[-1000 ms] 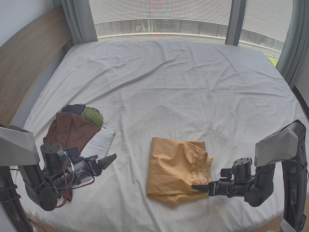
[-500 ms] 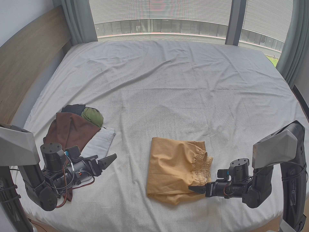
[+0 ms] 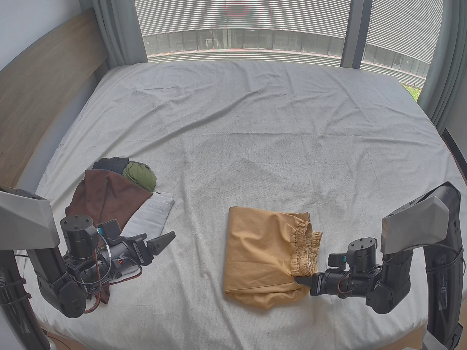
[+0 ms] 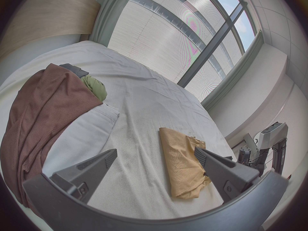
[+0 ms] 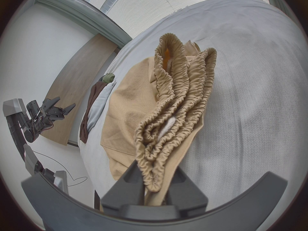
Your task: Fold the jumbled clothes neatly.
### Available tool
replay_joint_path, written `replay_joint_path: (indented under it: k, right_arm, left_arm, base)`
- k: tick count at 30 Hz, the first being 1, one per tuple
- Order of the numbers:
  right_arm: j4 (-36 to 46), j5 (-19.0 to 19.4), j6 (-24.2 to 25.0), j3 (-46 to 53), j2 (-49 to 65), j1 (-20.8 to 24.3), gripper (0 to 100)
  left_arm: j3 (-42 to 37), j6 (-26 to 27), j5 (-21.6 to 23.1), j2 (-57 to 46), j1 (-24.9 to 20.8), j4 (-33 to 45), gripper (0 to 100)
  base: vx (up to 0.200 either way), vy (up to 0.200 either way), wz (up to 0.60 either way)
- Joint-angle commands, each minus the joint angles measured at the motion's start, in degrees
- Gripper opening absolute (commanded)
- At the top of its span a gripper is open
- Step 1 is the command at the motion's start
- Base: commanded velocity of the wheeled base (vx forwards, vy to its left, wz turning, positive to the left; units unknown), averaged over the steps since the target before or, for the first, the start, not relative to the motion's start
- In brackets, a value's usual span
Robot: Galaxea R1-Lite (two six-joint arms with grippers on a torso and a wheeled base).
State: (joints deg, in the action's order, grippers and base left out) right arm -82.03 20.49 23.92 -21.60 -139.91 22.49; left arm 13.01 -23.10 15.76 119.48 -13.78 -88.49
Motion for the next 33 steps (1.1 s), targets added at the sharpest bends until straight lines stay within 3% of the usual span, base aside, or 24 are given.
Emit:
replay_joint_path:
  k: [1,6,16,30,33]
  right_arm:
    - [-1.2,0.1,-0.1,0.2,0.4,0.2,0]
    - [-5.7,0.3,0.0,0.8,3.7,1.6,0]
    - [-6.1,3.1,2.4,-2.0,11.2,3.6,0]
    - [-3.9,3.9,3.8,-10.8,15.0,3.9,0]
    - [-0.3,4.6,4.3,-14.9,16.2,4.0,0]
  left_arm:
    - [0.0,0.0,0.1,0.0,0.5,0.0,100]
    - [0.2,-0.2,0.1,-1.1,1.3,0.0,100]
    - [0.6,-0.2,0.1,-1.3,2.2,0.0,100]
    - [0.5,-0.3,0.2,-1.3,2.3,-0.1,100]
    - [0.5,-0.3,0.2,-1.2,2.2,-0.1,100]
  base:
    - [0.000,0.000,0.00]
    - [0.000,0.000,0.00]
    - [0.000,0.000,0.00]
    - [0.000,0.000,0.00]
    - [0.000,0.000,0.00]
